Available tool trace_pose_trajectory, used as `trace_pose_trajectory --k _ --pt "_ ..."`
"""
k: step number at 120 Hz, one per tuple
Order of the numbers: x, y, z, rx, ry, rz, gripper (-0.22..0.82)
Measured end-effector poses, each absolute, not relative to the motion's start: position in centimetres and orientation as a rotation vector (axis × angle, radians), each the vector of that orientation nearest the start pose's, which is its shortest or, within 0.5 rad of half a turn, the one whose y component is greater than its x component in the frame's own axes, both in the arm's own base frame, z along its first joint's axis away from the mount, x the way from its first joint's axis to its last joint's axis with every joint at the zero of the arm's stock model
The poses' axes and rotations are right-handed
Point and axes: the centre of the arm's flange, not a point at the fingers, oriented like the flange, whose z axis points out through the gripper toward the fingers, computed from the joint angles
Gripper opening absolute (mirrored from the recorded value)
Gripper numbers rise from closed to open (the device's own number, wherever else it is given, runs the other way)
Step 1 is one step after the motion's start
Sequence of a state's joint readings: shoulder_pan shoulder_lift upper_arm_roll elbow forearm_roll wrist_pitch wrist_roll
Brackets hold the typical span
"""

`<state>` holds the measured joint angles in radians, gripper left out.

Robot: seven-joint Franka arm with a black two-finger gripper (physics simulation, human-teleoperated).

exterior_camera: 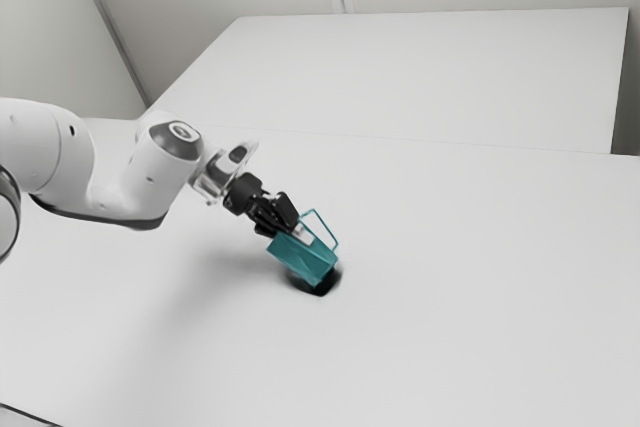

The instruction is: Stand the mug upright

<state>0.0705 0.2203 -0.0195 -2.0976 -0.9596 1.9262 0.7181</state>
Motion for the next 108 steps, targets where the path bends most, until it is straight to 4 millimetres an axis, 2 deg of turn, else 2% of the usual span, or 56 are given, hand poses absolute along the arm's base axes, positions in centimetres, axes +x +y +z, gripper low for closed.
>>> trace_pose_trajectory --k 26,44,79,108 --pt "54.9 -3.4 34.0 2.270 -0.197 0.005 -0.17" --pt "55.1 -3.2 34.9 2.319 -0.248 -0.001 -0.17" --pt "56.3 -2.2 38.0 2.470 -0.384 0.004 -0.17" --pt "57.2 -2.7 40.9 2.642 -0.510 -0.026 -0.17"
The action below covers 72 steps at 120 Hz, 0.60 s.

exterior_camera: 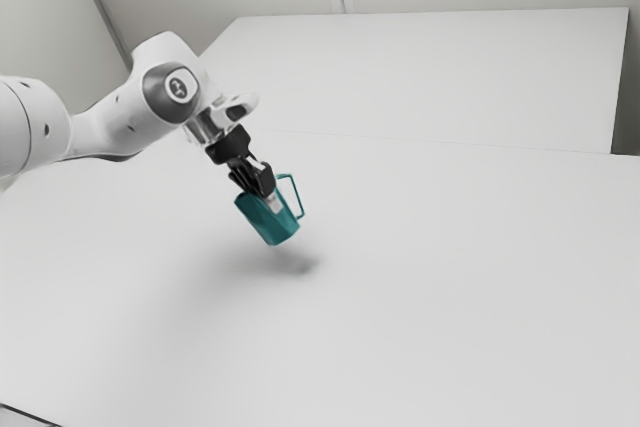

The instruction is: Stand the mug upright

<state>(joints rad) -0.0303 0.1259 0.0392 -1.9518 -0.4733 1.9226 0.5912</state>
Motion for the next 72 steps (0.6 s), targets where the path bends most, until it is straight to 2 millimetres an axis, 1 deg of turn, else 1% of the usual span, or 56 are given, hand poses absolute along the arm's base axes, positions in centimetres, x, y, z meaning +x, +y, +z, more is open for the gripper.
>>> trace_pose_trajectory --k 22,39,51,72 --pt "57.7 -3.2 40.7 -3.338 0.715 0.070 -0.17" --pt "58.2 -3.3 40.5 -3.249 0.701 0.059 -0.17" --pt "58.5 -3.3 40.4 -3.210 0.673 0.032 -0.17" --pt "59.3 -3.1 39.5 -3.186 0.609 -0.004 -0.16"
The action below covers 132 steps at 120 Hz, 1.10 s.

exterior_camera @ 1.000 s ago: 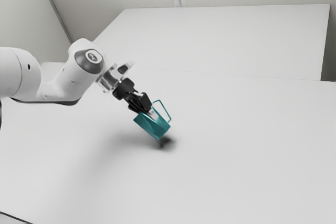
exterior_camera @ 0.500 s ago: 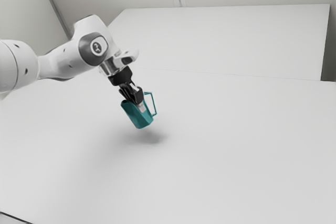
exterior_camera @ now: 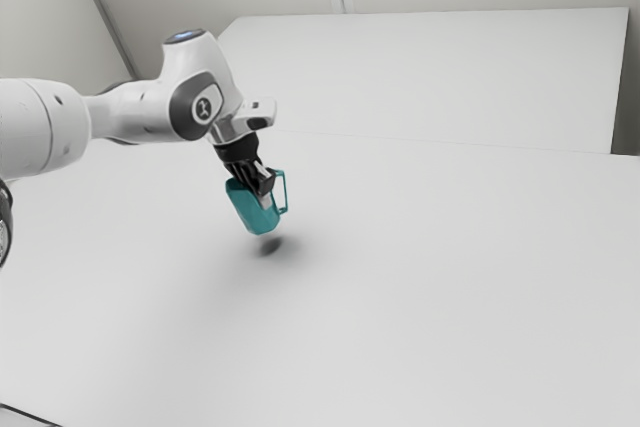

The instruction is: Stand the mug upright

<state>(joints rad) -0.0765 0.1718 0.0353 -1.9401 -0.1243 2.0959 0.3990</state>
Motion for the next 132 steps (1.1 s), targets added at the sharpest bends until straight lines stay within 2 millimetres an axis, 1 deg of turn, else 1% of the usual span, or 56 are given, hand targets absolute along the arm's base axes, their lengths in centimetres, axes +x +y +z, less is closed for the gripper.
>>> trace_pose_trajectory --k 36,45,99,100,119,132 --pt "60.0 -3.2 37.4 -3.191 0.515 0.003 -0.16" --pt "60.1 -3.4 36.9 -3.192 0.504 0.006 -0.16" --pt "60.4 -3.7 35.2 -3.201 0.436 0.030 -0.16" --pt "60.4 -3.7 35.2 -3.201 0.435 0.030 -0.16" --pt "60.4 -3.7 35.1 -3.203 0.425 0.032 0.19" --pt "60.4 -3.7 35.1 -3.203 0.420 0.031 0.36"
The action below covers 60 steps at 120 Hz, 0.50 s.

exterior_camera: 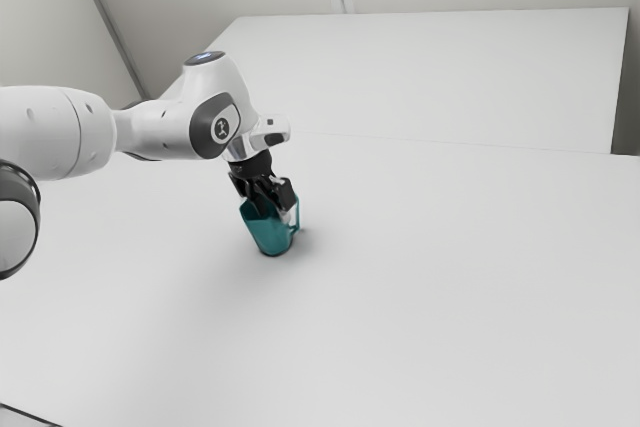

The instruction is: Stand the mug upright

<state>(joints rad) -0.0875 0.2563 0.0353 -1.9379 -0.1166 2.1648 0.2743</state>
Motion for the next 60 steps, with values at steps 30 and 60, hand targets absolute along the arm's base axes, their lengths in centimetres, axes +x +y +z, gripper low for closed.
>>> trace_pose_trajectory --k 30,60 --pt "59.6 -4.1 42.9 -3.200 0.435 -0.107 0.53" --pt "59.3 -4.1 50.5 -3.208 0.421 -0.082 0.58"
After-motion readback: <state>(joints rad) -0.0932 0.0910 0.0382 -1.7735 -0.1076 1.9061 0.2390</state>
